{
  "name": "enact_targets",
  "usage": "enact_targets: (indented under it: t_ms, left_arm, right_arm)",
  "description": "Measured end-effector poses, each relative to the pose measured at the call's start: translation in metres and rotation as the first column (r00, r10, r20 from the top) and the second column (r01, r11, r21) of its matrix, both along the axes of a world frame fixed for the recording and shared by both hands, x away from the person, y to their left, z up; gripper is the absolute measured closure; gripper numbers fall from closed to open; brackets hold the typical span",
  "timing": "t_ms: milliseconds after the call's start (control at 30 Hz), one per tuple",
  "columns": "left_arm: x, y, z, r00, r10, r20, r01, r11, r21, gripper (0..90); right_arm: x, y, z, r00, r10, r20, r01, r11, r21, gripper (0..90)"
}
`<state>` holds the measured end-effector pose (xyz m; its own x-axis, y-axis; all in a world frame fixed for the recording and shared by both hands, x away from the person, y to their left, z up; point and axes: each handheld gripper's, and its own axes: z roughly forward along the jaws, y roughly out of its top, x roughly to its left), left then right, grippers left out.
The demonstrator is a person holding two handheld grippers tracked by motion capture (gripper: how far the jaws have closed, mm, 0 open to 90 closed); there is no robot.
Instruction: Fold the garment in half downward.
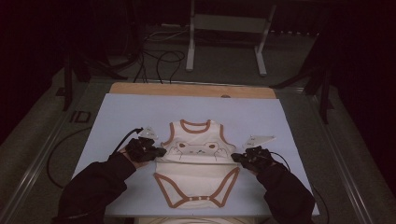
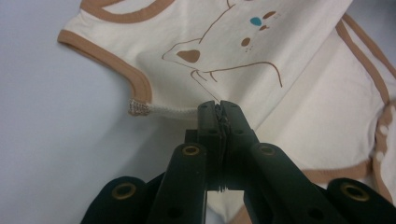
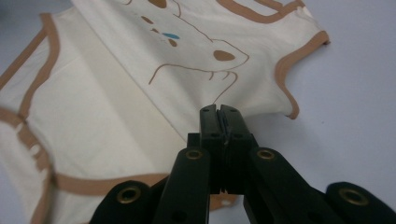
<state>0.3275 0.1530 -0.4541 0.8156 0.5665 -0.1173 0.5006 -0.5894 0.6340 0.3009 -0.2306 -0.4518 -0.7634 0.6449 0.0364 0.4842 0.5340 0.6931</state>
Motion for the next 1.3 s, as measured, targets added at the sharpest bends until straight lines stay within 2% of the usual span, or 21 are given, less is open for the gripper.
enact_targets:
  t_ms: [267,367,700,833,1300]
  left_arm:
    - [-0.018,0.000,-0.002,0.9995,-0.029,-0.007,0.029,0.9995,0.006,88.8]
    - [-0.027,-0.001,-0.003,0.9991,-0.042,-0.003,0.042,0.9991,0.008,88.8]
    - [-0.049,-0.002,-0.008,0.9980,-0.063,-0.008,0.063,0.9980,0.006,88.7]
    - [-0.056,-0.004,-0.012,0.9974,-0.071,-0.015,0.071,0.9974,0.009,88.7]
    - [-0.071,-0.005,-0.030,0.9966,-0.074,-0.035,0.075,0.9969,0.025,88.6]
  right_arm:
    - [-0.023,-0.001,0.002,0.9999,0.008,0.015,-0.008,1.000,0.014,89.7]
    - [-0.031,-0.004,0.001,1.0000,0.003,0.006,-0.004,0.999,0.033,89.7]
    - [-0.051,-0.009,-0.007,0.9997,0.008,-0.023,-0.007,0.999,0.036,89.7]
    - [-0.057,-0.009,-0.012,0.9994,0.015,-0.032,-0.014,1.000,0.020,89.7]
    - [-0.071,-0.010,-0.027,0.9969,0.017,-0.077,-0.016,1.000,0.014,89.6]
